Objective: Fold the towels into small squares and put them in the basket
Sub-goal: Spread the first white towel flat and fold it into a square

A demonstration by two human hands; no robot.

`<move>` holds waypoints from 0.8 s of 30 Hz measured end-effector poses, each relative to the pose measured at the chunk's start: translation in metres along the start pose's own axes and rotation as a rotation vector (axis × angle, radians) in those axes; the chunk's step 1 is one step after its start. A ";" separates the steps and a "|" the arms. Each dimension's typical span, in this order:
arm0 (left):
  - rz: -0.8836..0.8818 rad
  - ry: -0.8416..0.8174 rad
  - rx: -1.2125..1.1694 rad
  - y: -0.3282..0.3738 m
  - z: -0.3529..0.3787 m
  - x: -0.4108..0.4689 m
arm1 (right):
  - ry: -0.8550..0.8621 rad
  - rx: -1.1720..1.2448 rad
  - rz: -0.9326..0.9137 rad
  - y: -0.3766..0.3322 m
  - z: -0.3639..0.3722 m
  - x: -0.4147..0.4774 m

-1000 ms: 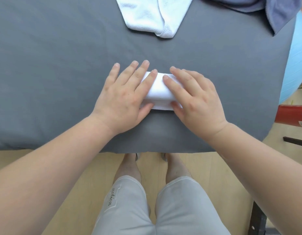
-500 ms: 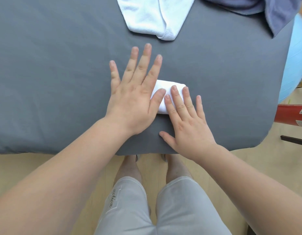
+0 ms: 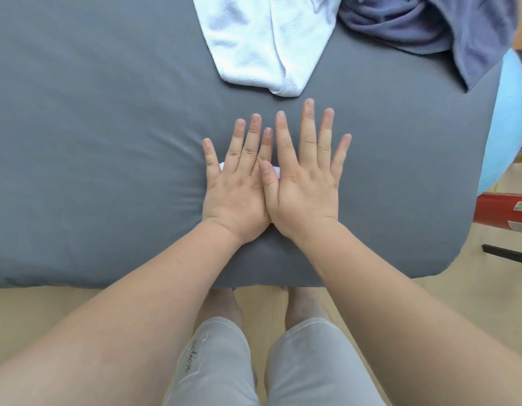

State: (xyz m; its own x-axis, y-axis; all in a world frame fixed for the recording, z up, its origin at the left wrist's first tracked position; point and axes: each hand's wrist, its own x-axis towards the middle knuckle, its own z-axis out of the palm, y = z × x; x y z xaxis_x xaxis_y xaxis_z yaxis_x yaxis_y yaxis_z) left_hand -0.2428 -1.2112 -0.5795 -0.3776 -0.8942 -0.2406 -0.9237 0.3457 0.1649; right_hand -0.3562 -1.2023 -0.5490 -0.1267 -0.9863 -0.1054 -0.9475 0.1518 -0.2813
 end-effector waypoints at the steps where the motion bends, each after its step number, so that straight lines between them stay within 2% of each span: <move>1: 0.016 0.009 -0.018 -0.002 0.001 0.000 | -0.029 -0.011 0.006 0.006 0.010 0.001; 6: 0.091 0.019 -0.104 -0.012 0.010 0.005 | -0.031 0.043 -0.110 0.028 0.033 0.002; 14: 0.095 -0.135 -0.055 -0.012 -0.006 0.009 | -0.142 0.020 -0.080 0.025 0.023 0.006; 20: 0.175 -0.266 -0.093 -0.024 -0.045 -0.015 | -0.312 -0.071 -0.324 0.047 -0.013 -0.025; 24: 0.047 -0.424 -0.099 -0.015 -0.076 -0.022 | -0.432 -0.070 -0.410 0.051 -0.043 -0.036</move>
State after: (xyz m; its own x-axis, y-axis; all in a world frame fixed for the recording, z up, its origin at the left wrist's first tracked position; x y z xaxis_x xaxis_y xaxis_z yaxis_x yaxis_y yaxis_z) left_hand -0.2156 -1.2186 -0.5042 -0.4315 -0.6752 -0.5982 -0.9019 0.3361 0.2712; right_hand -0.4130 -1.1618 -0.5185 0.3705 -0.8459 -0.3837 -0.9128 -0.2552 -0.3189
